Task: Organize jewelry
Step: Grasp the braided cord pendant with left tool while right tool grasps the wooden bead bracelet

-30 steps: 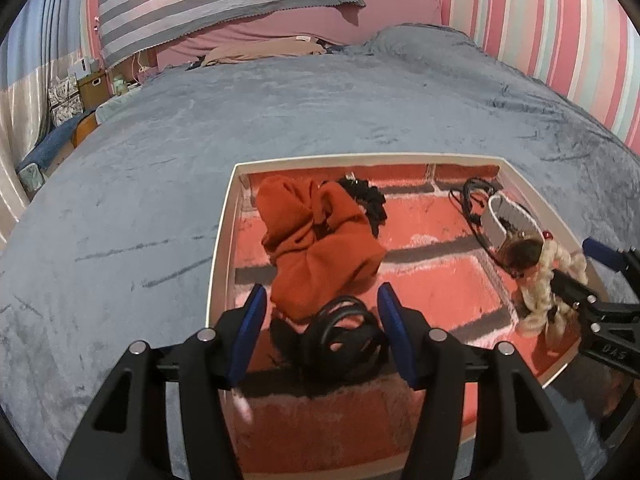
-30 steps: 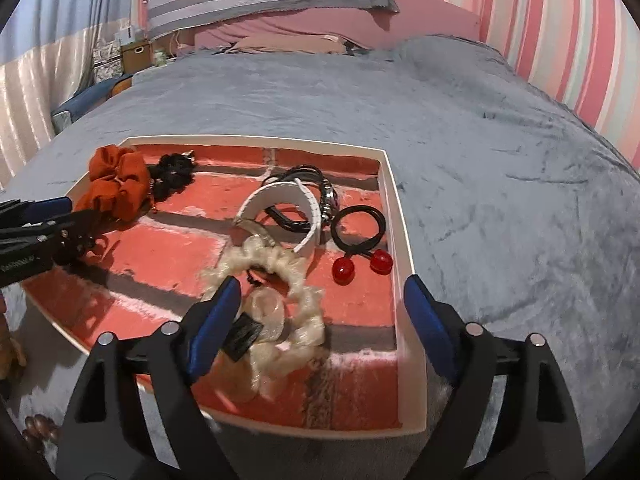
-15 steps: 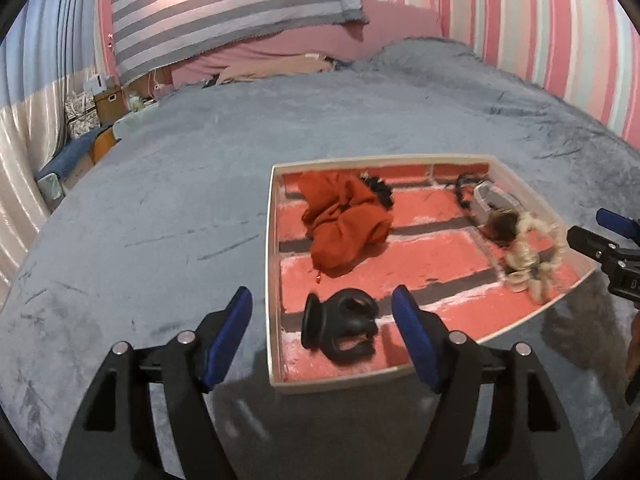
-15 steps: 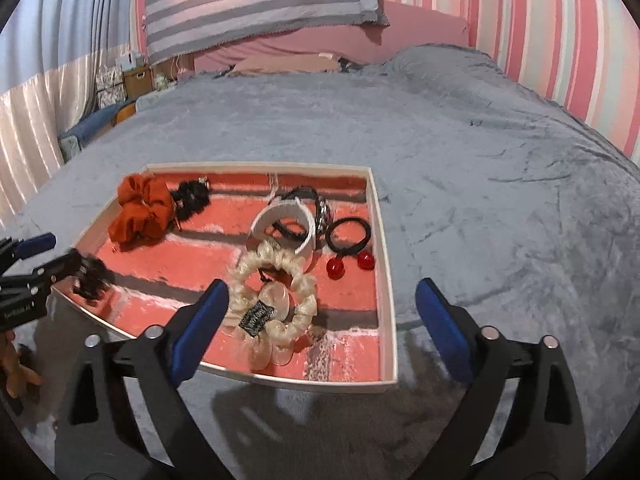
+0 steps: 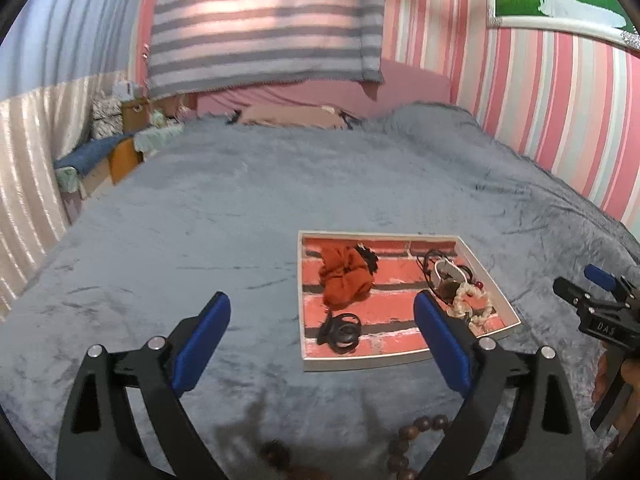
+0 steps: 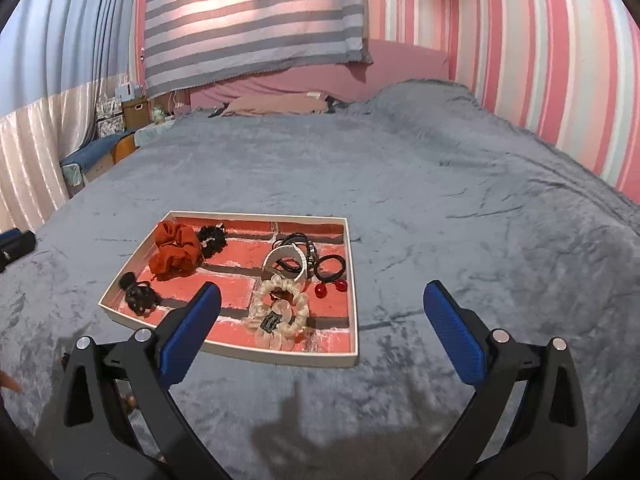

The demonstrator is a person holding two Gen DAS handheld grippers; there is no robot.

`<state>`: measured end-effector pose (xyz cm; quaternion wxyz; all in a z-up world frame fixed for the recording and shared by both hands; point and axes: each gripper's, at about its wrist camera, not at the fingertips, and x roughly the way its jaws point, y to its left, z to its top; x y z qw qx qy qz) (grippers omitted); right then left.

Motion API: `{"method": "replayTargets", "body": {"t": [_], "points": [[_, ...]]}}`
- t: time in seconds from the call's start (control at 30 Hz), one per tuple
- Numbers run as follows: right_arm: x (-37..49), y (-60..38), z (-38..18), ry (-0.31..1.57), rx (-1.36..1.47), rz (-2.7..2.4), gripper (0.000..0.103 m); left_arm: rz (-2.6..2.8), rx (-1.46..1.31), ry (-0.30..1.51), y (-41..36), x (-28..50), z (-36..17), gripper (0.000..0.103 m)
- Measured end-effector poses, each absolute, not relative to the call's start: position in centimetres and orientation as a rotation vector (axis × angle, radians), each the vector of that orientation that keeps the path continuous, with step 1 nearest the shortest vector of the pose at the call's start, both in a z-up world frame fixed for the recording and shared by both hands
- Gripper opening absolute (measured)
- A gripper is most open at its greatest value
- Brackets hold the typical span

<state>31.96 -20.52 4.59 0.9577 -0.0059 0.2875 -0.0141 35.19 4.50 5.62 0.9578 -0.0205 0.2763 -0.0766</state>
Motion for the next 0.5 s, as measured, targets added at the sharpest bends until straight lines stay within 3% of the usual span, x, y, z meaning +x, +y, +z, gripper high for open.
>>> {"method": "replayTargets", "body": {"t": [0.23,0.5], "points": [[27.6,-18.4,5.2,0.563,-0.064,-0.086,0.099,-0.111,-0.059,0.542,6.9,30.9,6.8,0.091],[24.7,-15.9,4.4,0.575,-0.047,-0.053,0.099,-0.127,-0.045,0.603,8.4,27.6,4.4,0.091]]}}
